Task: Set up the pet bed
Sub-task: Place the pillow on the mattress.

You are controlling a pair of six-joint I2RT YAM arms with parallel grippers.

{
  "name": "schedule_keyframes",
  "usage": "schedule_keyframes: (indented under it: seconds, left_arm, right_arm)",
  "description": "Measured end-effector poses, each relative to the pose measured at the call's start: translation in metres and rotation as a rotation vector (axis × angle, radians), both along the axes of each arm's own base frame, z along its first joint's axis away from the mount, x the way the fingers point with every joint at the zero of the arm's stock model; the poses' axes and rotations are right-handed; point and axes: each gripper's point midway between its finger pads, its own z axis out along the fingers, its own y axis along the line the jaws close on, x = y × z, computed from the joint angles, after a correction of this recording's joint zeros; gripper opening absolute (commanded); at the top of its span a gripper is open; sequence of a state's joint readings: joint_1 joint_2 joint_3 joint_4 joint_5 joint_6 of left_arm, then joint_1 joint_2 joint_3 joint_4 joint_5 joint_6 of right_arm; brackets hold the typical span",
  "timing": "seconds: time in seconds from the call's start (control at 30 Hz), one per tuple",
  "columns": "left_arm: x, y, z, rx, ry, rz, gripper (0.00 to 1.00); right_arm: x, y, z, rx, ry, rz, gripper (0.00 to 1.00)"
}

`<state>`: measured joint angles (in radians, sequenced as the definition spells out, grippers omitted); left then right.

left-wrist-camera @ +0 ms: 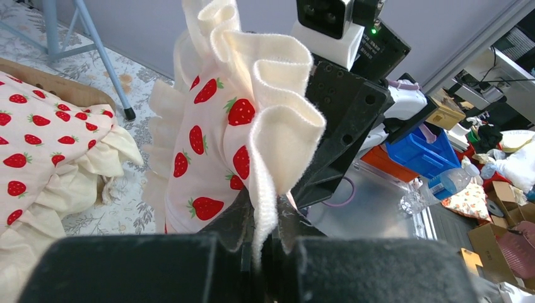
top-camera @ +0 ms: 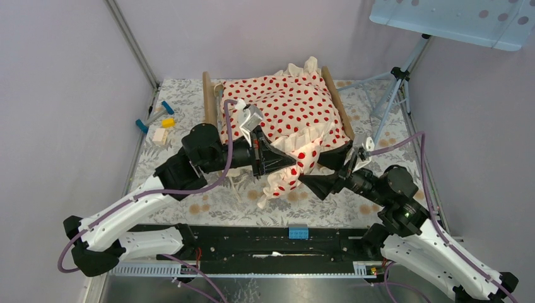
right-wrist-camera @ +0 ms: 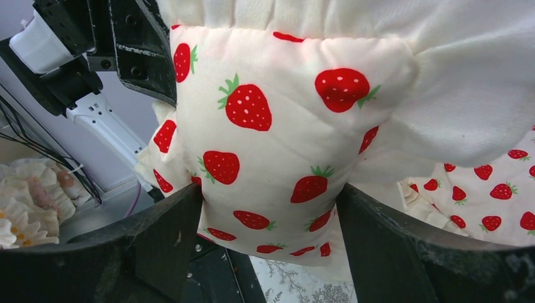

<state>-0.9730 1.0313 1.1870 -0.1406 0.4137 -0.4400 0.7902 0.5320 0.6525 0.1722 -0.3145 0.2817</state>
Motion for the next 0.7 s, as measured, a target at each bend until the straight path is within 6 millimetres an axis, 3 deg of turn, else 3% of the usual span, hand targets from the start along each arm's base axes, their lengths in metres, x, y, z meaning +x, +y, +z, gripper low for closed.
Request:
schedule_keyframes:
  seconds: [0.03,0.2,0.23,0.27,0.33,0.37,0.4,0.57,0.7]
  left_arm:
    - [0.001,0.000,0.000,-0.001,0.000,0.004,0.00]
    - [0.007,0.001,0.001,-0.002,0.003,0.029,0.00]
    - [0.009,0.001,0.001,-0.002,0.004,0.038,0.05]
    - [0.013,0.002,0.000,-0.001,0.006,0.054,0.22]
    - [0.021,0.004,0.000,0.006,0.012,0.100,0.68]
    - [0.026,0.007,0.001,0.013,0.012,0.129,0.87]
    - [0.031,0.010,0.003,0.018,0.011,0.160,0.97]
    - [0.067,0.049,0.046,0.000,-0.006,0.442,0.99]
    - [0.077,0.103,0.082,-0.046,-0.030,0.667,0.99]
  right_arm:
    - [0.001,0.001,-0.001,0.004,0.004,0.001,0.71]
    - [0.005,0.006,-0.002,0.035,0.025,0.001,0.14]
    - [0.006,0.008,-0.002,0.041,0.034,0.003,0.06]
    - [0.008,0.009,-0.002,0.048,0.044,-0.001,0.00]
    - [0.013,0.010,-0.003,0.053,0.069,-0.016,0.00]
    - [0.015,0.010,-0.005,0.054,0.088,-0.027,0.00]
    - [0.018,0.010,-0.007,0.052,0.106,-0.038,0.00]
    - [0.041,0.022,-0.010,-0.010,0.253,-0.100,0.00]
    - [0.071,0.051,0.015,-0.078,0.349,-0.120,0.00]
